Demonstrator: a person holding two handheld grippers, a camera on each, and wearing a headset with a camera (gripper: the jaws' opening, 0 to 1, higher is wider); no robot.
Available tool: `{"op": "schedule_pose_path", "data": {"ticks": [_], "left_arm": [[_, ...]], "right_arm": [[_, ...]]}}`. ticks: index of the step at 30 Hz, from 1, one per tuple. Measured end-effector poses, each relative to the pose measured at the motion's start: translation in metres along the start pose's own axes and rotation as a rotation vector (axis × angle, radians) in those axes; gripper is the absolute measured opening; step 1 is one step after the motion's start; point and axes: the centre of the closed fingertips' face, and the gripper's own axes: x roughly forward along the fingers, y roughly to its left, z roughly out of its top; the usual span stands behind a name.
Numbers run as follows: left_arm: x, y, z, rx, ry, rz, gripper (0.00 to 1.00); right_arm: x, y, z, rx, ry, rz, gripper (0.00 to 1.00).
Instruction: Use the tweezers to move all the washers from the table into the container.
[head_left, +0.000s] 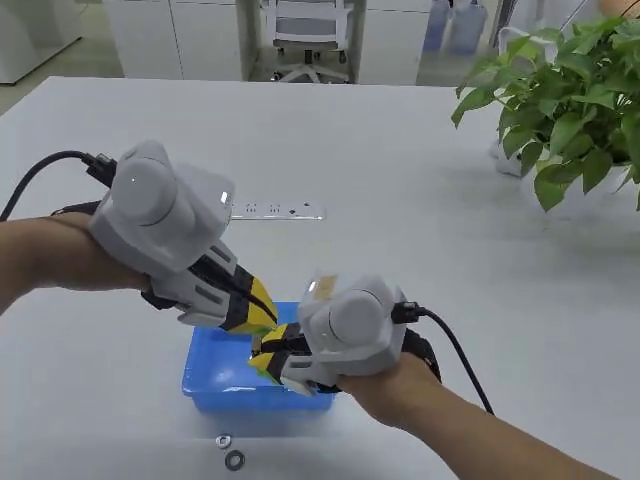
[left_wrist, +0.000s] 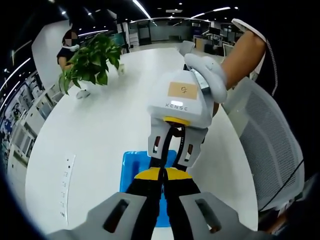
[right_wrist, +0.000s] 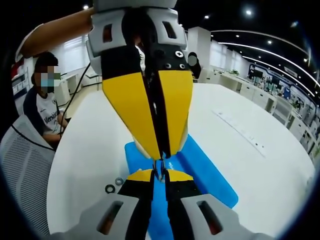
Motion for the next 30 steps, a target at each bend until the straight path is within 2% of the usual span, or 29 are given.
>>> {"op": "schedule_pose_path", "data": {"ticks": [21,30], "left_arm": [[0.014,0.011,-0.013,-0.028,0.000,-0.031,0.05],[0.017,0.011,-0.015,-0.038,0.000,-0.042,0.05]], "right_arm": [[0.009,-0.010,-0.019,0.038,0.045,0.022,0.10],[0.010,-0.010,-0.023,0.043,0.058,0.029,0.10]]}}
